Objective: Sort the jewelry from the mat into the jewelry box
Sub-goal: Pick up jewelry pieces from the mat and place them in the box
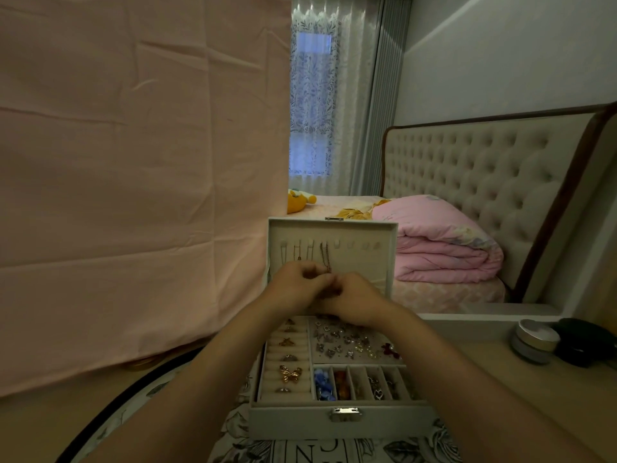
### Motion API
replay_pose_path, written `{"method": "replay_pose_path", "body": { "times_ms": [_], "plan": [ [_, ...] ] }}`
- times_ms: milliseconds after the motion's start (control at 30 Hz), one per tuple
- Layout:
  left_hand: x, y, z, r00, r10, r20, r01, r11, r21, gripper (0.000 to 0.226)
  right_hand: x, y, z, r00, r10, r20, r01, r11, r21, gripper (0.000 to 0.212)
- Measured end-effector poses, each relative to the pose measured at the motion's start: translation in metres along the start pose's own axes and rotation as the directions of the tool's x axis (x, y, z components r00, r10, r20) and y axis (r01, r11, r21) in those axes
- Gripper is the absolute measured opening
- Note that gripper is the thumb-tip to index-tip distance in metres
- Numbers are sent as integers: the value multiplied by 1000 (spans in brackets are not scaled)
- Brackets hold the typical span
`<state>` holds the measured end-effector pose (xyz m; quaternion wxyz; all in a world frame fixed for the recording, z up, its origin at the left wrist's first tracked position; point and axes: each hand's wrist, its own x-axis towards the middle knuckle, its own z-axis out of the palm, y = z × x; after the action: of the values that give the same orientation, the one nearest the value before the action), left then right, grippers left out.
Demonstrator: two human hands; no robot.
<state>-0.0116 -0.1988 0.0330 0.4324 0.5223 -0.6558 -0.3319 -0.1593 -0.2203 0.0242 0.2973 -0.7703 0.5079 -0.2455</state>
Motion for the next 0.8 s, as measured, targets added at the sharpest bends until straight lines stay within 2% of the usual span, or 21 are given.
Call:
{"method": "replay_pose_path", "body": {
  "times_ms": [67,100,167,267,400,600,633,700,800],
  "plan": [
    [1,-2,-6,998,69,14,-70,992,103,17,2,-2,4,996,-44,-76,40,998,-54,6],
    [3,-5,-9,994,110,4,-109,974,201,25,5,-2,3,991,-46,-125,37,996,-78,18],
    [2,-10,-13,986,167,-18,-143,893,427,36,8,-5,-4,981,-36,-191,9,991,-136,31],
    [-2,-16,-12,971,240,15,-192,732,654,43,15,-15,-22,968,-44,-248,15,993,-115,25],
    [-4,-24,-7,945,328,14,-220,601,768,39,20,-30,-40,930,-59,-362,49,998,-36,18],
    [0,-25,-8,955,289,66,-208,498,842,41,31,-32,-39,898,-76,-433,87,996,6,6],
    [0,-24,-8,954,289,79,-214,477,852,41,32,-29,-35,902,-84,-424,83,996,-21,7],
    [-2,-23,-9,954,288,83,-215,465,859,42,31,-21,-26,926,-134,-354,65,978,-200,12],
    [-3,-25,-9,955,288,75,-210,471,857,42,21,-15,-13,953,-210,-220,71,858,-508,16]
  ]
}}
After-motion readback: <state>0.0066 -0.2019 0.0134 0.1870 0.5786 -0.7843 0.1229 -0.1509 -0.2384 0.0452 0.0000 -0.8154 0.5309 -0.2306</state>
